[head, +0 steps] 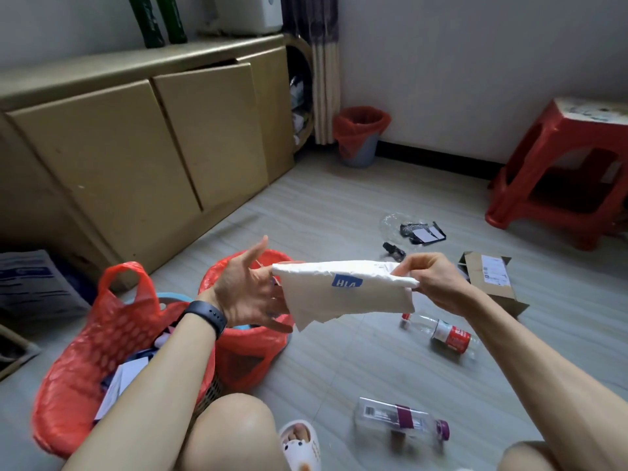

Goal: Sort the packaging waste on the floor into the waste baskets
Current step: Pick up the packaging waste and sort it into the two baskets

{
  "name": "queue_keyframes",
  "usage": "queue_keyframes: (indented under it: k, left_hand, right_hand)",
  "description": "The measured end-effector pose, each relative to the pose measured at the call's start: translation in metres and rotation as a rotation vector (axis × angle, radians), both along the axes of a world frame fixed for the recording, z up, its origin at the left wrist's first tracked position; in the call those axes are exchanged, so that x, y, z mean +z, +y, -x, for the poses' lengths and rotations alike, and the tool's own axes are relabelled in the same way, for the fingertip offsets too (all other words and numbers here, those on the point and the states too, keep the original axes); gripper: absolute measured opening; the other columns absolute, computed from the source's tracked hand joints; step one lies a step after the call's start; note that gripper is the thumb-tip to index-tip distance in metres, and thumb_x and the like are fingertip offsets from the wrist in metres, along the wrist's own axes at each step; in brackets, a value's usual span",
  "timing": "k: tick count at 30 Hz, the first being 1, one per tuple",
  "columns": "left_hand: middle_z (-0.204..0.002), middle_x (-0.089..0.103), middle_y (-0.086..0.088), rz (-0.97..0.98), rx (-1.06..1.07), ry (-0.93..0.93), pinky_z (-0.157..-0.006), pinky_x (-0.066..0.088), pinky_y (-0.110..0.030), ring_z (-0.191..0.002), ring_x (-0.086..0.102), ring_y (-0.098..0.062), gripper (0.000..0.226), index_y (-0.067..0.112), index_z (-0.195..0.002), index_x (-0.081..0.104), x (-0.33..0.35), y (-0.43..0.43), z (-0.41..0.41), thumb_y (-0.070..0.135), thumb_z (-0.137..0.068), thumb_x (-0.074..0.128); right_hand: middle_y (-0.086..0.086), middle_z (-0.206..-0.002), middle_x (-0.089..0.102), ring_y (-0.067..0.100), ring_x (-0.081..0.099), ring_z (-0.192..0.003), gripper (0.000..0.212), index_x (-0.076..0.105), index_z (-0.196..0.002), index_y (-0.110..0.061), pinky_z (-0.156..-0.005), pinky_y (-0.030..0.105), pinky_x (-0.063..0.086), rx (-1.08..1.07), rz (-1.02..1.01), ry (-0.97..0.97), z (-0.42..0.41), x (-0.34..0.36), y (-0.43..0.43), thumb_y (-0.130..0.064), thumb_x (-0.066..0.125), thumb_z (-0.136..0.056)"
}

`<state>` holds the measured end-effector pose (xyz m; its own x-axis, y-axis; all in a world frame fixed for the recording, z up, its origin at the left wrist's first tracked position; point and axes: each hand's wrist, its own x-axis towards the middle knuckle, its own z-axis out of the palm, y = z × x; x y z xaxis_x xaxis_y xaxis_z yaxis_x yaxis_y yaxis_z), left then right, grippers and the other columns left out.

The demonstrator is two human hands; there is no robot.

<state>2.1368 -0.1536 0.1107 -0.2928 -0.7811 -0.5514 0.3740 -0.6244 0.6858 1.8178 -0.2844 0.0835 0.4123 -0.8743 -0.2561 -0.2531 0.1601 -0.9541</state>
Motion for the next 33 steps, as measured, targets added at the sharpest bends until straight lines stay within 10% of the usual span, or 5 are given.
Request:
queue_keyframes:
  k: [4, 9, 16, 23, 33]
  left_hand:
    - [-0.091, 0.066, -0.008, 0.083, -0.152, -0.256, -0.077, 0.053, -0.039, -0.076, 0.066, -0.022, 0.068, 0.022, -0.125, 0.062, -0.01, 0.003, 0.011, 0.043, -0.064, 0.084]
    - [-0.09, 0.07, -0.007, 0.164, 0.198, -0.473, -0.059, 0.043, -0.026, -0.074, 0.061, -0.019, 0.037, 0.02, -0.109, 0.071, -0.022, -0.007, 0.013, 0.022, -0.074, 0.082]
    - [-0.096, 0.071, -0.008, 0.249, 0.574, -0.66, -0.05, 0.055, -0.03, -0.064, 0.067, -0.016, 0.046, 0.016, -0.106, 0.061, 0.009, 0.005, -0.019, -0.004, -0.07, 0.081]
    - [-0.103, 0.071, -0.021, 0.296, 0.679, -1.003, -0.078, 0.059, -0.046, -0.084, 0.067, -0.026, 0.044, 0.007, -0.101, 0.063, 0.056, 0.087, -0.12, -0.002, -0.064, 0.087]
    - [-0.091, 0.07, -0.004, 0.017, 0.488, -1.852, -0.073, 0.052, -0.036, -0.09, 0.064, -0.036, 0.042, 0.042, -0.105, 0.055, 0.004, 0.172, -0.196, 0.029, -0.067, 0.068]
  right_hand:
    - [0.027, -0.089, 0.071, 0.032, 0.053, -0.077, 0.052, 0.078, -0.065, -0.014, -0.072, 0.044, 0.04, 0.009, 0.089, 0.08, -0.012, 0.001, 0.004, 0.024, 0.044, -0.076]
    - [0.014, -0.086, 0.068, -0.001, 0.059, -0.046, 0.044, 0.072, -0.088, 0.007, -0.044, 0.014, 0.044, -0.024, 0.044, 0.016, -0.029, 0.012, 0.021, 0.028, 0.033, -0.083]
    - [0.01, -0.098, 0.076, 0.014, 0.07, -0.081, 0.023, 0.075, -0.095, 0.002, -0.07, 0.02, 0.056, 0.026, -0.142, -0.176, -0.081, 0.008, 0.026, -0.001, 0.059, -0.079]
    - [0.006, -0.084, 0.068, 0.02, 0.066, -0.07, 0.04, 0.056, -0.094, -0.013, -0.061, 0.033, 0.056, 0.097, 0.061, -0.116, -0.219, -0.006, 0.067, -0.013, 0.089, -0.071]
    - [0.012, -0.122, 0.053, 0.032, 0.053, -0.112, 0.038, 0.052, -0.121, -0.016, -0.097, 0.038, 0.044, 0.594, 0.496, 0.461, -0.334, -0.096, 0.157, -0.036, 0.059, -0.088]
